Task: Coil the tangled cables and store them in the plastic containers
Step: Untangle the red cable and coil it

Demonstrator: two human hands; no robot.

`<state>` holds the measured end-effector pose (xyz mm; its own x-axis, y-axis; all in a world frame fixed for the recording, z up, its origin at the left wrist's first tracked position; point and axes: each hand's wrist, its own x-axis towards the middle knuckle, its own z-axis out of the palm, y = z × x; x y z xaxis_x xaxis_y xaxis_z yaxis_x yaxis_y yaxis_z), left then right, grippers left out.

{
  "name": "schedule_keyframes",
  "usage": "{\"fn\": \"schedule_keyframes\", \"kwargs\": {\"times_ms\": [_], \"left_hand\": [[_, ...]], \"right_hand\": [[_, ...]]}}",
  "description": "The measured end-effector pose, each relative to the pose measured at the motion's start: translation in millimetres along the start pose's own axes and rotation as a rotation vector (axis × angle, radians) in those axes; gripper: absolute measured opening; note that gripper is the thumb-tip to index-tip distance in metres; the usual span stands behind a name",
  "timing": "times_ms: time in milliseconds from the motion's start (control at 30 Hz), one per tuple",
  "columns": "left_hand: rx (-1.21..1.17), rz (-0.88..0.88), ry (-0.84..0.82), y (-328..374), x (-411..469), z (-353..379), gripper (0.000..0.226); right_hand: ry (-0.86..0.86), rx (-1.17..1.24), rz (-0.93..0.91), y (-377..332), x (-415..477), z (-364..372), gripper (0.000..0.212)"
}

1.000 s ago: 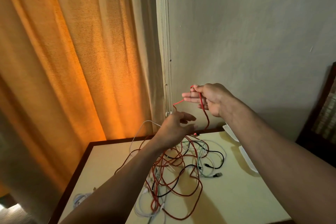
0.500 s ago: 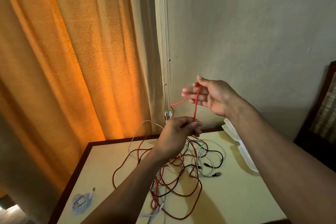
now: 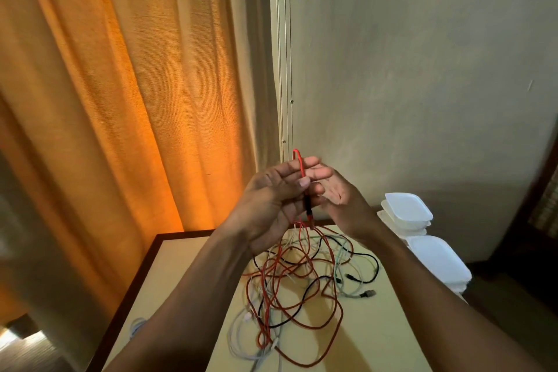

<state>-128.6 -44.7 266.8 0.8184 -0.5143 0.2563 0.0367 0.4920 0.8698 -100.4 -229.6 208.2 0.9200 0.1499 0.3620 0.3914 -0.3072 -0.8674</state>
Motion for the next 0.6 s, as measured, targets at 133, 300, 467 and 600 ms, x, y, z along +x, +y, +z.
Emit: {"fn": "schedule_keyframes", "kwargs": {"times_ms": [133, 300, 467, 600], "left_hand": [[0.092, -0.019, -0.076, 3, -6, 2, 0.029], [0.169, 0.040, -0.118, 14, -12, 5, 0.019], [0.123, 0.200, 0.021, 27, -3, -5, 0.022], [0.196, 0.250, 0.122, 18, 9, -27, 0.027]], "right_hand": [[0.068, 0.023, -0.057, -25, 8, 0, 0.064], [0.013, 0.195, -0.081, -53, 12, 2, 0.026], [-0.035, 0.088, 0.045, -23, 4, 21, 0.027], [-0.023, -0.247, -0.073, -22, -11, 25, 0.023]]}}
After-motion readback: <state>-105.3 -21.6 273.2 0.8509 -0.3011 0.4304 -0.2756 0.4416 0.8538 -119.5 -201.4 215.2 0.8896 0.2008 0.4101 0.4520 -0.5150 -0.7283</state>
